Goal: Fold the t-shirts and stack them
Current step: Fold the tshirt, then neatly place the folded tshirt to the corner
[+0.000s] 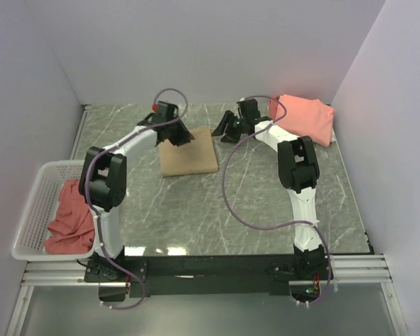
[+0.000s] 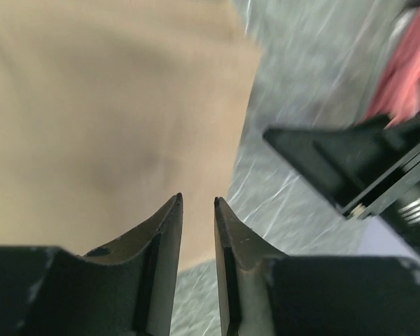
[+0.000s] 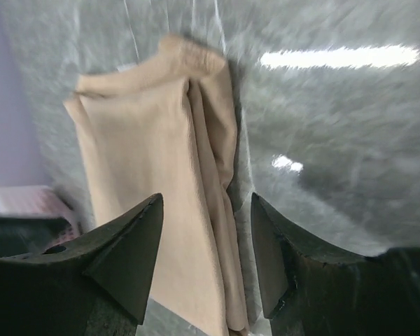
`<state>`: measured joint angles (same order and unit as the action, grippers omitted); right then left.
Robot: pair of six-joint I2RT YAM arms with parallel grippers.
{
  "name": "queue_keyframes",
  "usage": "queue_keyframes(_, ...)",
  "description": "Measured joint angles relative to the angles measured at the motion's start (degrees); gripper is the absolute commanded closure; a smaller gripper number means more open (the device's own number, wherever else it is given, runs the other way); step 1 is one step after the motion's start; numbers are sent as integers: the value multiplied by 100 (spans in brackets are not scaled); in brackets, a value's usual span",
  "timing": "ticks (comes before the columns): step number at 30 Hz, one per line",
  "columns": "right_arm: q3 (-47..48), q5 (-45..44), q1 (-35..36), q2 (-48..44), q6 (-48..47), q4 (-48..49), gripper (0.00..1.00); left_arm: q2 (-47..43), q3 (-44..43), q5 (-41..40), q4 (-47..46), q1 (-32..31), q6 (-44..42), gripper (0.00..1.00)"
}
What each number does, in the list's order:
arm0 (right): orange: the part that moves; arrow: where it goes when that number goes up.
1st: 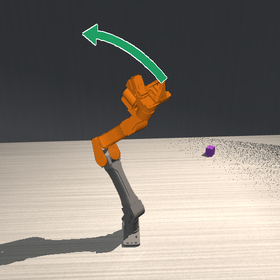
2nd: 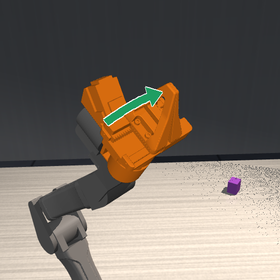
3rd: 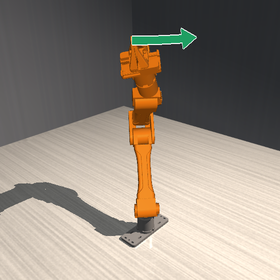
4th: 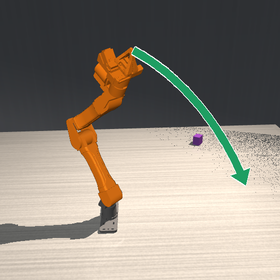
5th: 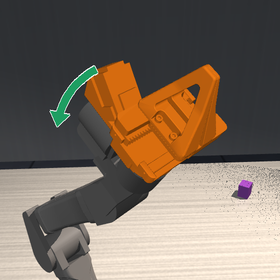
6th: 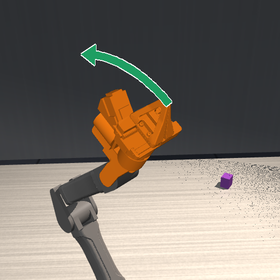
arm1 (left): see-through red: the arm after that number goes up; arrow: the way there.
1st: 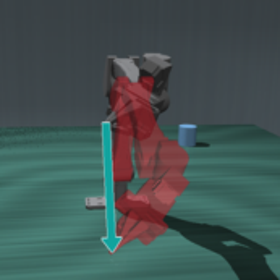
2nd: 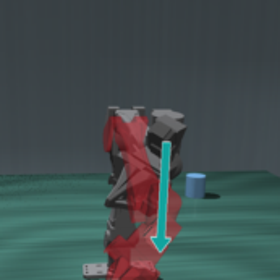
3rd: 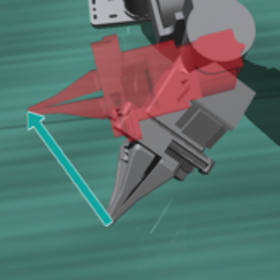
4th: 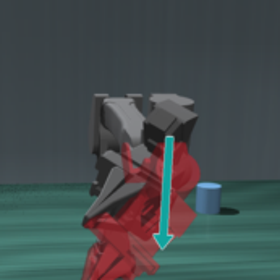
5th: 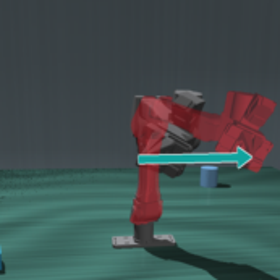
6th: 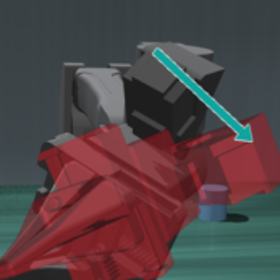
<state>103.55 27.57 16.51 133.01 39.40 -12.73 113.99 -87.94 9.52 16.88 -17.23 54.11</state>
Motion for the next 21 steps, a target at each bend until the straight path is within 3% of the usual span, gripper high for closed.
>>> queue_keyframes(6, 2, -485, 433, 0, -304, -275, 41, 22, 151, -588, 507, -664, -11, 70)
queue_keyframes(21, 636, -1508, 787, 267, -627, -1147, 41, 664, -87, -1397, 894, -743, -70, 73)
